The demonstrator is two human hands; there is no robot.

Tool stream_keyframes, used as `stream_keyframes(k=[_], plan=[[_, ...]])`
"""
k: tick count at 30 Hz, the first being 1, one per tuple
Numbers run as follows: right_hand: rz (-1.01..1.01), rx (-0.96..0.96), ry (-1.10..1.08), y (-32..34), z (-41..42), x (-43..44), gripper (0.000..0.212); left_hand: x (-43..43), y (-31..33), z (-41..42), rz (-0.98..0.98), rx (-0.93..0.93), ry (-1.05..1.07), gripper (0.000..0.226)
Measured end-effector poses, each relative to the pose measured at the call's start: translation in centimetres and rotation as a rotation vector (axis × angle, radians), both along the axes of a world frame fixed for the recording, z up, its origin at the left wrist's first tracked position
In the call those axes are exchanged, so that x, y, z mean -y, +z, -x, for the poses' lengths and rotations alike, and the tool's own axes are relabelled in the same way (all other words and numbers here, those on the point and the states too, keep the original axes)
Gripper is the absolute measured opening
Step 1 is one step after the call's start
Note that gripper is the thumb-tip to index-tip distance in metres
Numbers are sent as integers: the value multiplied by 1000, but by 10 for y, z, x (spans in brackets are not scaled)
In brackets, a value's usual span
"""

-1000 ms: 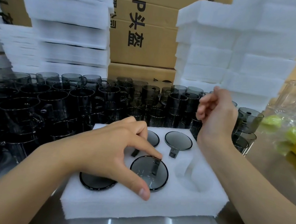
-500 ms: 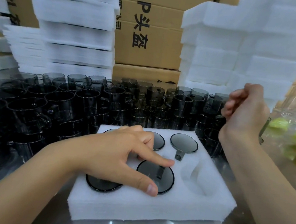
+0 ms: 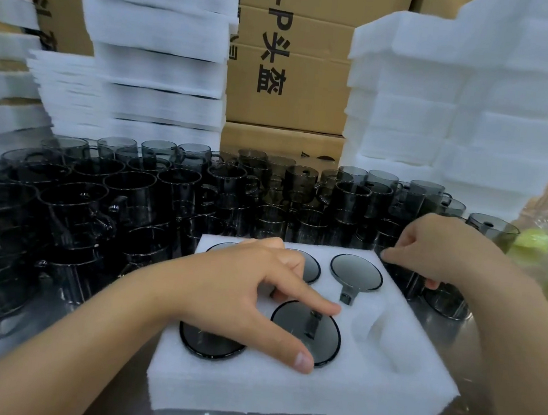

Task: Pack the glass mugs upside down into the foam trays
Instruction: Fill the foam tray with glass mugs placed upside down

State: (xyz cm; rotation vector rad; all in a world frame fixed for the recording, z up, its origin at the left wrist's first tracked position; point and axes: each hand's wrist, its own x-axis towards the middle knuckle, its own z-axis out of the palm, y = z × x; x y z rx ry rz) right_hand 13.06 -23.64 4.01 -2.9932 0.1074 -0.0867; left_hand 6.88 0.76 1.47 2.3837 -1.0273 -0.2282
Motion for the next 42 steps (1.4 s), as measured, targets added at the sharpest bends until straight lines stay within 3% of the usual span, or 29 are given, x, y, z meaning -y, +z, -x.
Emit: stream_keyframes(k=[7,14,20,24,26,30,32,36,39,42], plan=[[103,-129,41,0,2,2,21,-1,-2,1,14,37,11,63],[154,143,43,-3,3,-7,19,0,-1,0,38,19,20,57],[-106,384,102,-3,3,-12,21,-3,-2,-3,134,-61,24,45],[-352,602,274,-9,2,-25,15,-3,-5,-8,348,-99,123,38],[-488,676,343,-13,6,-34,16,-4,-8,-13,500,-96,235,48],[-636,774,538,-22,16,-54,19,-4,-10,-23,761,-229,386,89],[-645,770,635,-26,20,-59,17,-3,-9,-26,858,-309,428,98],[-591,664,812,-29,21,-60,13,-3,-7,-26,908,-358,424,78],[-602,607,870,-31,20,-60,13,-3,-7,-25,903,-350,410,77],[-613,593,843,-34,20,-60,28,-5,-7,-25,912,-374,375,78]])
